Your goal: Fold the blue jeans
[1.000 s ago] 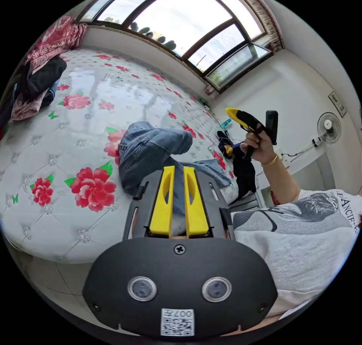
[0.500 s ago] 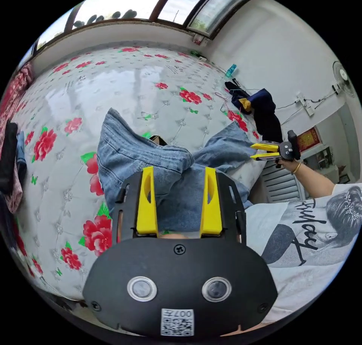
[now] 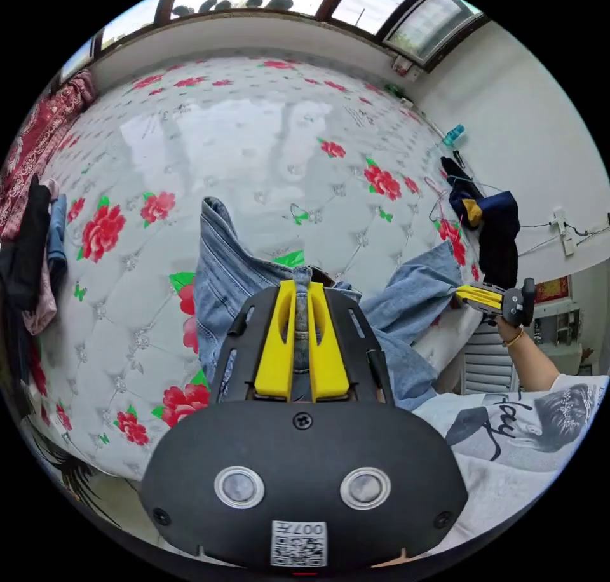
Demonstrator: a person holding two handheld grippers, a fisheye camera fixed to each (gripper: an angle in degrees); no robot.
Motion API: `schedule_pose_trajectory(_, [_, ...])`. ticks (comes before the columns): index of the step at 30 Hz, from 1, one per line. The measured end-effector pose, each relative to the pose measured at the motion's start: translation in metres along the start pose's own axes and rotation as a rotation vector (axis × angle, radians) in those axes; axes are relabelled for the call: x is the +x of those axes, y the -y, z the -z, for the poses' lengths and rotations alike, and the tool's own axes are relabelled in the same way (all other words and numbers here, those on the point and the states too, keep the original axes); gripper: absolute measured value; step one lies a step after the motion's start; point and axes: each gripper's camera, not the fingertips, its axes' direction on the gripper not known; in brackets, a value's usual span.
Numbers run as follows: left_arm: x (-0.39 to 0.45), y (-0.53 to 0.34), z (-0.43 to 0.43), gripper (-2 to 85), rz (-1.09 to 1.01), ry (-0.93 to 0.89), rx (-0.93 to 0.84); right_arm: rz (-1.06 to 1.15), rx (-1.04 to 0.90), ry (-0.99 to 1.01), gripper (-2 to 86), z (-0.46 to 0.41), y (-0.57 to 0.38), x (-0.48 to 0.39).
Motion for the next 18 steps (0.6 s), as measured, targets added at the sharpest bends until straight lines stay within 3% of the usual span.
schedule_pose_trajectory(4, [-0.028,-0.037,0.111,-0.2,0.054,0.216,0.108,-0.009,0.197,-0.071,0.0,0.087,0.02,0.091])
schedule_pose_trajectory(7, [-0.078,-0.081,0.149,1.0,0.204,0.177,0.16,-0.018,0.288,-0.138,0.1,0.122,0.05,0.153])
schedule_pose_trajectory(9, [-0.11,-0.112,0.151,2.6,0.274,0.127,0.192,-0.03,0.239,-0.185,0.4,0.113,0.071,0.189])
schedule_pose_trajectory(13, [-0.184,-0.204,0.138,10.0,0.604,-0.144,0.173,-0.096,0.088,-0.028,3.6,0.057,0.073,0.262])
schedule_pose_trajectory(16, [-0.18,-0.249,0.186,12.1,0.621,-0.034,0.253,0.01,0.109,-0.056,7.9,0.051,0.028,0.284])
schedule_pose_trajectory(18, [-0.178,-0.251,0.209,13.5,0.588,0.026,0.214,0.058,0.091,-0.094,10.0,0.047,-0.002,0.303])
